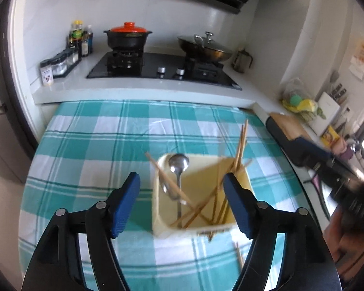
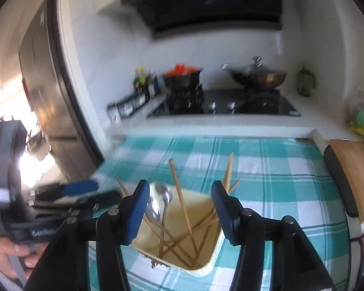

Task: Organize utensils
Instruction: 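Carry both chopsticks over the cream caddy and open both tools to drop them in, then move both open tools back over the last chopsticks on the cloth, then grasp a wooden chopstick with the left tool while the right tool grasps the other chopstick, then carry both chopsticks over the cream caddy and open both tools to drop them in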

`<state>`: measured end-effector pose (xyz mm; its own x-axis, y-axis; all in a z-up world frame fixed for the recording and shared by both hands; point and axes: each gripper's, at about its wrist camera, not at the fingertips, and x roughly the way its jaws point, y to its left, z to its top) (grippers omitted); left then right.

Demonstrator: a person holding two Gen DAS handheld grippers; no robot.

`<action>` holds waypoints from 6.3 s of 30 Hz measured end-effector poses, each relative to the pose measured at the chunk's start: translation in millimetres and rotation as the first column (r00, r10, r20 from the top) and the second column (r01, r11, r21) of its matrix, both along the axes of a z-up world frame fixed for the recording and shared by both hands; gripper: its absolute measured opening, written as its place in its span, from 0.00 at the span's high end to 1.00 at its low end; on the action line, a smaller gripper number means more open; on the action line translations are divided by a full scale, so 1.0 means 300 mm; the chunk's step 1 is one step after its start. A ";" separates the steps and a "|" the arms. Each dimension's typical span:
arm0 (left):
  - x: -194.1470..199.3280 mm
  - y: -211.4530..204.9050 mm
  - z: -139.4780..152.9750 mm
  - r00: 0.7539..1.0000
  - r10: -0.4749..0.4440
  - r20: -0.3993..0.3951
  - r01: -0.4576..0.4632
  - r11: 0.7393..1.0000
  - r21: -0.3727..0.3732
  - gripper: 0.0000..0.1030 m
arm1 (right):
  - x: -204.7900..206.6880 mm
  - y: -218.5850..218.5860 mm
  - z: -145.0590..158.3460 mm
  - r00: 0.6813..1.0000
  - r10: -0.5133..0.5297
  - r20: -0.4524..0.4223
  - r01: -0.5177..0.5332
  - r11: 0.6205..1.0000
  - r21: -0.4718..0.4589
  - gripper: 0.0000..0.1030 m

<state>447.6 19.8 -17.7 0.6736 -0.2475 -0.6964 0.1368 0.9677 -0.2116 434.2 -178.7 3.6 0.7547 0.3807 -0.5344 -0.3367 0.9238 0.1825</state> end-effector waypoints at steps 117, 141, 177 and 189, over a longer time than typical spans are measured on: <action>-0.709 0.008 -0.625 0.974 0.090 -0.207 -0.057 0.986 0.159 0.28 | -0.713 -0.062 -0.692 0.936 -0.105 -0.336 -0.027 0.930 -0.366 0.82; -0.361 0.000 -0.608 0.930 -0.052 -0.365 0.128 0.974 0.187 0.27 | -0.503 -0.111 -0.688 0.834 -0.025 -0.552 -0.175 0.935 -0.307 0.53; -0.674 0.118 -0.051 0.986 -0.058 0.157 0.077 0.990 -0.119 0.96 | -0.676 -0.167 -0.102 0.999 0.046 -0.011 -0.046 0.998 -0.053 0.94; -0.720 0.105 0.005 0.977 -0.075 0.201 0.098 0.990 -0.105 0.96 | -0.723 -0.178 0.017 0.996 0.040 0.076 -0.038 0.999 -0.030 0.94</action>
